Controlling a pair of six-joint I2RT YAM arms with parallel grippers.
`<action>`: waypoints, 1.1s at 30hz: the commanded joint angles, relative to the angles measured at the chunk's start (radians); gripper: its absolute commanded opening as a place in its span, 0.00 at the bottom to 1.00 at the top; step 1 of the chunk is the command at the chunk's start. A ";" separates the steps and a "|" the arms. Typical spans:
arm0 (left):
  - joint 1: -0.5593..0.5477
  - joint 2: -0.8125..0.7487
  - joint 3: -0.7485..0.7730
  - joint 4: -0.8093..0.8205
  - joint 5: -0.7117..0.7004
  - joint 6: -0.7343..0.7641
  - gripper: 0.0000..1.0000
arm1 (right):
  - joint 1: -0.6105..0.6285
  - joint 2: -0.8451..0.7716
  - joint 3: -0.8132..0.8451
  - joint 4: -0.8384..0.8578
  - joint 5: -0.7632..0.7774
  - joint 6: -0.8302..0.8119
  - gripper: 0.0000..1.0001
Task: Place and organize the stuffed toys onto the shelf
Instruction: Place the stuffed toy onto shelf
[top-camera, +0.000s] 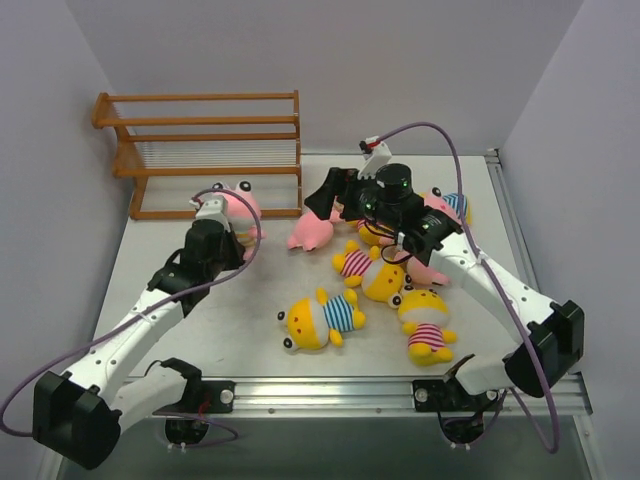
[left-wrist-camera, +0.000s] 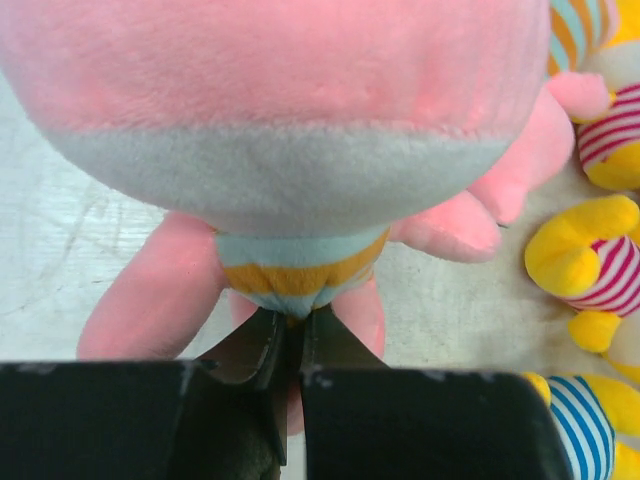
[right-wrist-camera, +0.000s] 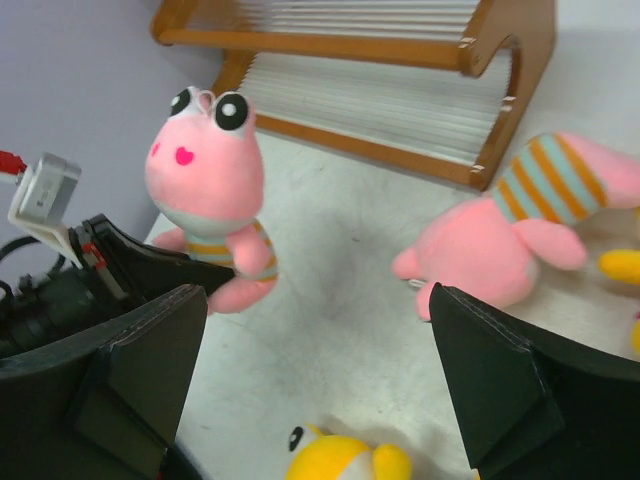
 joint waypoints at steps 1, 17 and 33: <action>0.124 0.026 0.073 -0.033 0.201 -0.028 0.02 | -0.013 -0.092 0.042 -0.033 0.087 -0.128 1.00; 0.553 0.331 0.280 -0.222 0.464 0.000 0.02 | -0.044 -0.255 -0.013 -0.056 0.203 -0.345 1.00; 0.748 0.746 0.627 -0.374 0.469 0.277 0.02 | 0.034 -0.358 -0.093 -0.037 0.401 -0.457 1.00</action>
